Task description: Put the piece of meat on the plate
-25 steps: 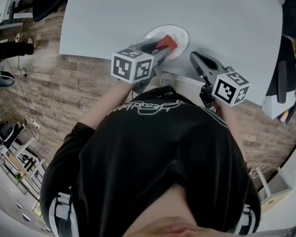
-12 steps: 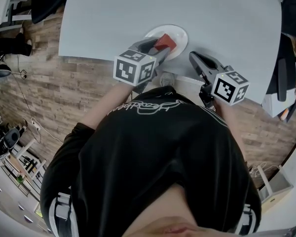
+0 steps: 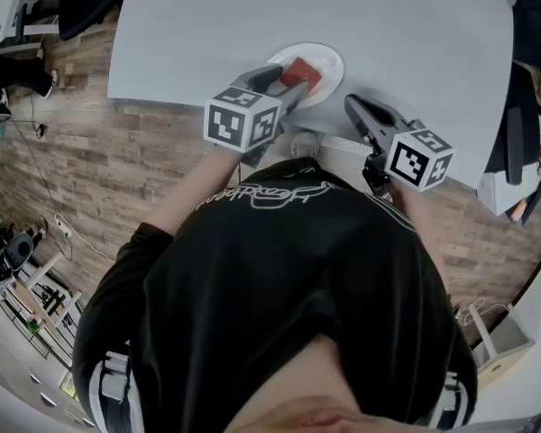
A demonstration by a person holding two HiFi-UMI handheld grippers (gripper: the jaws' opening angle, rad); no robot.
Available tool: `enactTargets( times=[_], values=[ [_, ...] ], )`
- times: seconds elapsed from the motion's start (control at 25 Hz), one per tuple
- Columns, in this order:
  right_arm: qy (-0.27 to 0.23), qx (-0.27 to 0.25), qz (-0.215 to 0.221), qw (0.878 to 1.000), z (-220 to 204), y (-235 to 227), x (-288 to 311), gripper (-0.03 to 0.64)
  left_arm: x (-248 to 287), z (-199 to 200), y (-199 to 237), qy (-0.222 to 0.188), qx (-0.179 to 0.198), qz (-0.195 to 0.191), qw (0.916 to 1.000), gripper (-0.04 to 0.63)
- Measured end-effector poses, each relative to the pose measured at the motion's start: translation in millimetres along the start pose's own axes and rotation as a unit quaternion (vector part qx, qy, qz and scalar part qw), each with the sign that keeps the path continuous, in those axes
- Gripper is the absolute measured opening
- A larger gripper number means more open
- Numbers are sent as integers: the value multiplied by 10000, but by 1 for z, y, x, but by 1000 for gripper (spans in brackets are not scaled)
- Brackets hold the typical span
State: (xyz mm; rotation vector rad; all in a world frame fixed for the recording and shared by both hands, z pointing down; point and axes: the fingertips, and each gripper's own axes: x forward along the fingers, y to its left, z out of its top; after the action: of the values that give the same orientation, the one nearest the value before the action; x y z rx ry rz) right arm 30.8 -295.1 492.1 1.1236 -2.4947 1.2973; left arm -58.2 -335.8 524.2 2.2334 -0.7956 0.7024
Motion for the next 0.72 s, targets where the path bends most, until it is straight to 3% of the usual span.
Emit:
enactTargets(
  times=[0.44,0.72],
  values=[
    [-47,-325,149,9994,7,16,-1,20,-22,0,-19,-264,-161,-217,9993,208],
    [-119,-745,187,9970,12,32,-17,20,-55,10,-64,-751,-61,-736,9944,33]
  ],
)
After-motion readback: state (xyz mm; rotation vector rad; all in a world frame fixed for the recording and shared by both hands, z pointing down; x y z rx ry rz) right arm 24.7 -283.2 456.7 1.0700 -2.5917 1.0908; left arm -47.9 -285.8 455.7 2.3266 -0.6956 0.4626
